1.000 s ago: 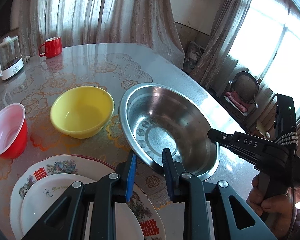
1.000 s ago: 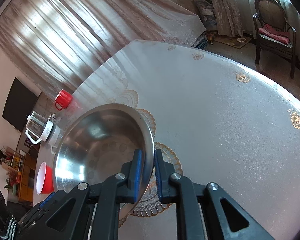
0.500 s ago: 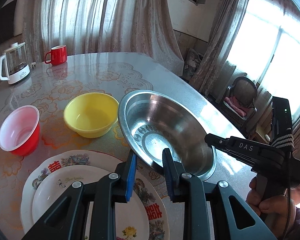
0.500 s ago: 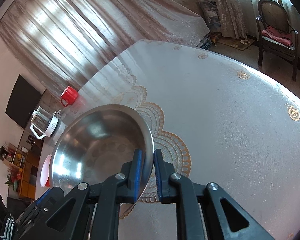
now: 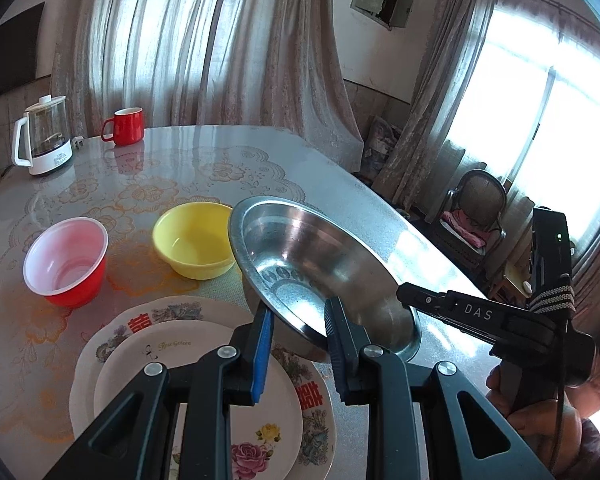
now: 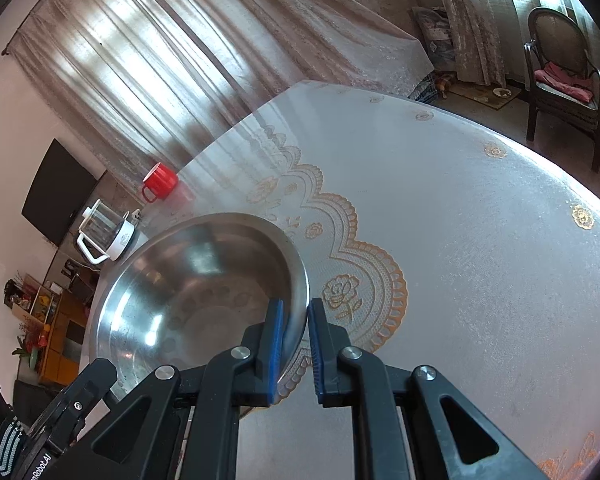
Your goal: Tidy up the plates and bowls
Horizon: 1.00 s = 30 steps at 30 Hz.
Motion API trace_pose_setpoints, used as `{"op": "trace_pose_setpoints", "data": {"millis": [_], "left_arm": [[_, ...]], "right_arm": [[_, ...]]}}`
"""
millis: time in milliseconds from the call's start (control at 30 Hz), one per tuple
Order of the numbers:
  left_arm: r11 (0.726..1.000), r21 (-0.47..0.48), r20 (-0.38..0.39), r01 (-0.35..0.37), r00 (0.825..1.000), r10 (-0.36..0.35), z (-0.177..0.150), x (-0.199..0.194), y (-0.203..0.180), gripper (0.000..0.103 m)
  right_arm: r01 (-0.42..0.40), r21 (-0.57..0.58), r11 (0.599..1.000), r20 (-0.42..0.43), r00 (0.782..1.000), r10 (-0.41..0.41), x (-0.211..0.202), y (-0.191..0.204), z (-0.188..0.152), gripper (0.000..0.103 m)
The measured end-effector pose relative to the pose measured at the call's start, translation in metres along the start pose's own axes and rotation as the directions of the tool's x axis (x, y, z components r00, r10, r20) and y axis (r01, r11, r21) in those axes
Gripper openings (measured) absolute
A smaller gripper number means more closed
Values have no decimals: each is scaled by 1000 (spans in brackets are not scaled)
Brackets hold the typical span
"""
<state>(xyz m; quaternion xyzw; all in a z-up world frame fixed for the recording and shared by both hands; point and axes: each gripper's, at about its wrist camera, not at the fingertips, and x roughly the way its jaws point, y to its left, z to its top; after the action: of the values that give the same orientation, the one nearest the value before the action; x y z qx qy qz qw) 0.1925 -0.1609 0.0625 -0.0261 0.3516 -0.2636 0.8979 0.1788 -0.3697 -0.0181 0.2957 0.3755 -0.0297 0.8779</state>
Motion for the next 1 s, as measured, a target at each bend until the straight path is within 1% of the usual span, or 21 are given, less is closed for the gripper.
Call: {"op": "trace_pose_setpoints", "data": {"millis": [300, 433, 467, 500, 533, 567, 600, 633, 667, 700, 733, 800, 833, 900, 967, 1000], "left_arm": [[999, -34, 7, 2, 1000, -2, -5, -10, 9, 26], [999, -52, 16, 16, 1000, -15, -10, -20, 15, 26], [998, -52, 13, 35, 999, -35, -12, -22, 15, 24], [997, -51, 14, 62, 998, -61, -14, -25, 15, 25], [997, -46, 10, 63, 998, -62, -15, -27, 14, 25], [999, -27, 15, 33, 999, -32, -16, -29, 10, 25], [1000, -6, 28, 18, 999, -17, -18, -30, 8, 23], [1000, -1, 25, 29, 999, -29, -20, -30, 7, 22], [999, -18, 18, 40, 999, -40, -21, -31, 10, 21], [998, -35, 17, 44, 999, -44, -23, -32, 13, 21], [999, -32, 20, 41, 999, -41, -24, -33, 16, 21], [1000, -27, 13, 16, 1000, -16, -24, -30, 20, 21], [999, -45, 0, 21, 1000, -21, -24, -27, 25, 21], [996, -78, -15, 29, 999, -31, -23, -24, 32, 21], [996, -79, -13, 30, 999, -31, -21, -22, 33, 21], [996, -80, -17, 31, 999, -33, -19, -20, 33, 21]], "right_arm": [[-14, -28, 1000, -3, 1000, 14, -7, 10, -10, 12], [-24, -42, 999, -6, 1000, 24, -12, 14, -14, 11], [-29, -46, 999, -9, 1000, 28, -12, 17, -16, 11], [-36, -52, 998, -11, 999, 35, -13, 19, -17, 5], [-80, -57, 995, -16, 997, 79, -14, 22, -19, 2], [-107, -62, 992, -21, 994, 106, -15, 28, -20, 2], [-85, -91, 992, -14, 996, 84, -16, 37, -21, 2], [-34, -139, 990, -5, 999, 34, -16, 47, -23, 2], [-20, -170, 985, -5, 1000, 20, -14, 55, -24, 2], [-43, -166, 985, -22, 999, 40, -11, 57, -25, 2], [-70, -156, 985, -38, 997, 64, -10, 58, -27, 2], [-57, -175, 983, -22, 998, 54, -10, 61, -31, 3], [-57, -174, 983, -22, 998, 54, -9, 60, -31, 3], [-56, -129, 990, -36, 998, 52, -6, 51, -30, 3], [-65, -80, 995, -14, 998, 64, -10, 41, -27, 4], [-61, -64, 996, -2, 998, 61, -13, 35, -25, 7]]}}
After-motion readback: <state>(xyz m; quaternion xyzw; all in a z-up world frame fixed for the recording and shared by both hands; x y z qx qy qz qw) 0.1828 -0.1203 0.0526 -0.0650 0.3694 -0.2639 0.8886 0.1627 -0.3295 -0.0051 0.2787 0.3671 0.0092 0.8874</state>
